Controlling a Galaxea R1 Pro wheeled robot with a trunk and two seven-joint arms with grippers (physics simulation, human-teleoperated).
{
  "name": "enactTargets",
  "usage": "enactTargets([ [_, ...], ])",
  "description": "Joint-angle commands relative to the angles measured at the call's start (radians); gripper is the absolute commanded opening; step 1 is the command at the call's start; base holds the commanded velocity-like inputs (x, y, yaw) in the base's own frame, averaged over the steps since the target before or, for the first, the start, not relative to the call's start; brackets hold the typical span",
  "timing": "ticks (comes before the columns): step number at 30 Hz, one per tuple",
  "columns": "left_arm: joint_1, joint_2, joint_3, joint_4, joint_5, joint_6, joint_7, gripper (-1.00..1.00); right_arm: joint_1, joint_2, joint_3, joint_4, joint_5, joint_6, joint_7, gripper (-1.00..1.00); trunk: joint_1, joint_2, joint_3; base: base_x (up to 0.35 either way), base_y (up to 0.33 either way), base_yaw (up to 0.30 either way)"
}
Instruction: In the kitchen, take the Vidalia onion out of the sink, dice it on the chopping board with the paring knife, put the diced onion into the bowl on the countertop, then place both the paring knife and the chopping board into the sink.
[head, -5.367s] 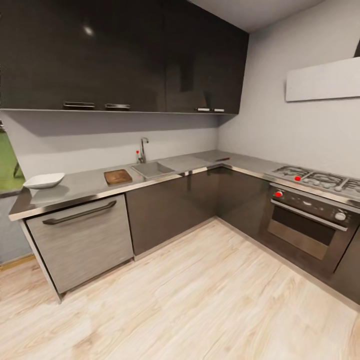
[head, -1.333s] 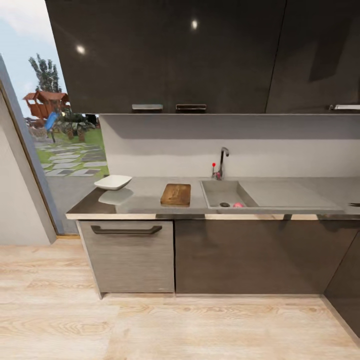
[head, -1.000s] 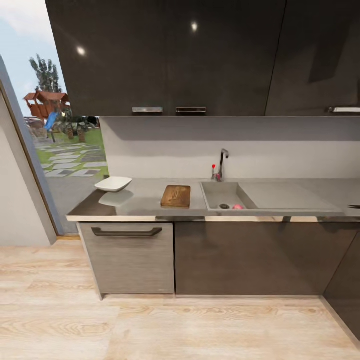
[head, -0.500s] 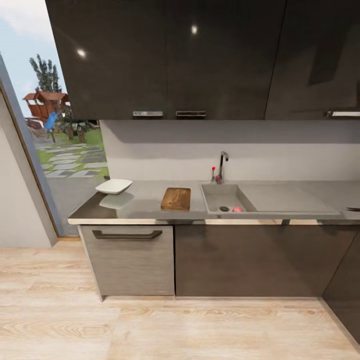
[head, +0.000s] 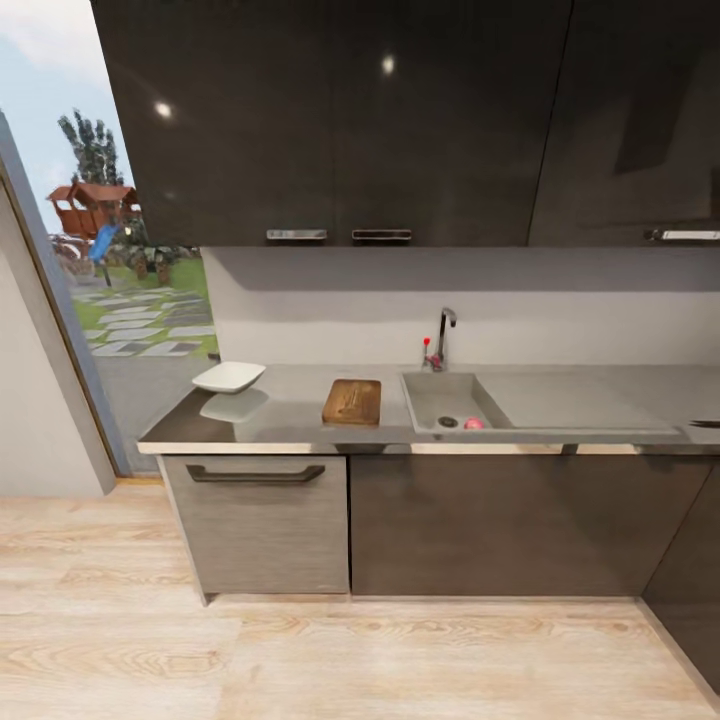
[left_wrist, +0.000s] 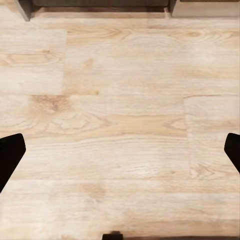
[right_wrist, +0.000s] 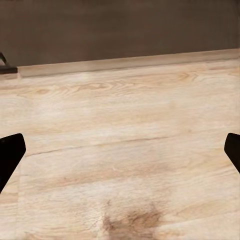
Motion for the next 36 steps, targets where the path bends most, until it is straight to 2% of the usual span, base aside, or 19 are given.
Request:
enactTargets([
  [1, 0.0, 0.0, 0.0, -0.001, 0.0, -0.002, 0.0, 1.0, 0.0, 0.001, -0.002, 0.0, -0.001, -0.003, -0.001, 1.0, -0.004, 0.007, 0.002, 0.0, 0.0, 0.0],
  [20, 0.0, 0.0, 0.0, -0.001, 0.001, -0.002, 0.0, 1.0, 0.0, -0.002, -0.001, 0.0, 0.002, -0.004, 0.0, 1.0, -0.077, 0.14, 0.062, 0.0, 0.0, 0.0],
  [36, 0.0, 0.0, 0.0, -0.002, 0.0, -0.002, -0.001, 1.0, 0.0, -0.006, 0.0, 0.0, 0.005, -0.006, 0.001, 1.0, -0.077, 0.14, 0.062, 0.0, 0.0, 0.0],
])
